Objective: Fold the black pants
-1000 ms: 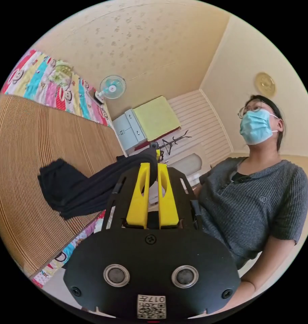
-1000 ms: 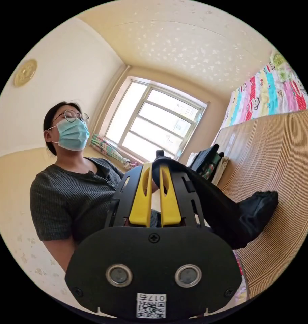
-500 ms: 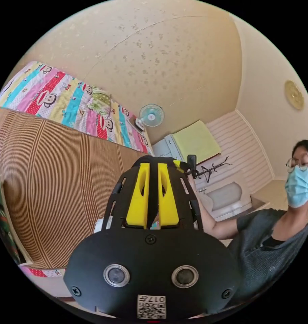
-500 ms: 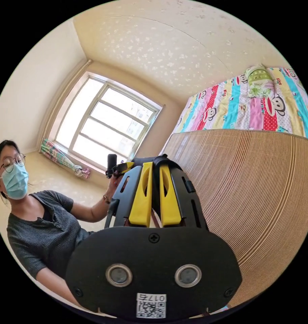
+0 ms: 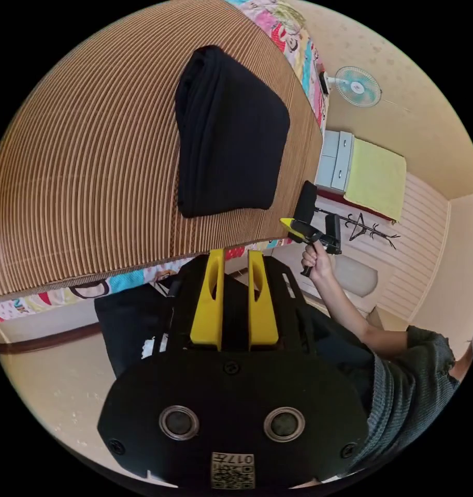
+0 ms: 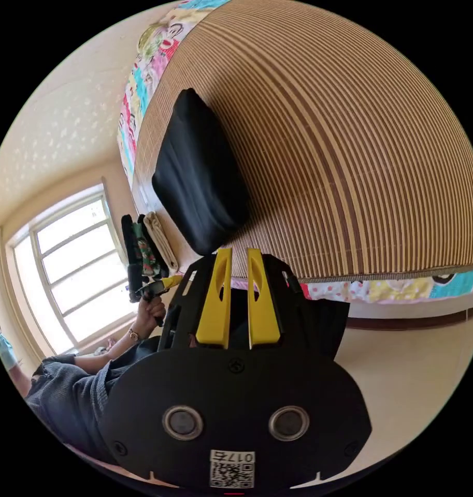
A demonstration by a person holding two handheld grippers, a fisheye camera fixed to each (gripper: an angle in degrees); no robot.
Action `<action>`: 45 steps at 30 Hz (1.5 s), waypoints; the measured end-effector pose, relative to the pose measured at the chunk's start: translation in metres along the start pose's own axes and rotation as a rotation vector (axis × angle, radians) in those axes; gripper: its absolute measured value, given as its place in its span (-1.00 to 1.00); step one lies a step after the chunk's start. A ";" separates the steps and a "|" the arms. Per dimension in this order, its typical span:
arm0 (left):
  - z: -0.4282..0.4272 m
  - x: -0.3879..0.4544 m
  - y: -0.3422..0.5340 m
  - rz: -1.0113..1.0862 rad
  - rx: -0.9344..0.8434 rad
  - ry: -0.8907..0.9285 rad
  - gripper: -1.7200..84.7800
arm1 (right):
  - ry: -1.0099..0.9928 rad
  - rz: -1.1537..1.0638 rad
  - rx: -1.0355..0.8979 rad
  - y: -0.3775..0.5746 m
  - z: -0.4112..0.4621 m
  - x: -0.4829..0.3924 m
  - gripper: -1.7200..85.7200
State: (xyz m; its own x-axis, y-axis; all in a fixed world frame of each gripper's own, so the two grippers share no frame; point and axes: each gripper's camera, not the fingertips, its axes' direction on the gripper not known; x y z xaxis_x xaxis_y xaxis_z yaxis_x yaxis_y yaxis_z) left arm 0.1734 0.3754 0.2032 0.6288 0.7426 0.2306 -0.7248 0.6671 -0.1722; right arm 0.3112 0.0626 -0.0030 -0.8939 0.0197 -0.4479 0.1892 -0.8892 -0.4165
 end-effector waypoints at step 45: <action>0.172 0.342 -0.205 0.492 -0.279 0.136 -0.73 | -0.286 -0.401 0.321 0.028 -0.432 0.093 -0.69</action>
State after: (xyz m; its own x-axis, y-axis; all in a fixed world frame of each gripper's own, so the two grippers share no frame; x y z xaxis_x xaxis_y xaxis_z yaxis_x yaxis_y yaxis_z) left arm 0.4883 0.4828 0.4818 0.2808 0.9577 -0.0625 -0.8508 0.2183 -0.4780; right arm 0.4093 0.2374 -0.3980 -0.9527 0.2989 -0.0552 -0.2793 -0.9325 -0.2289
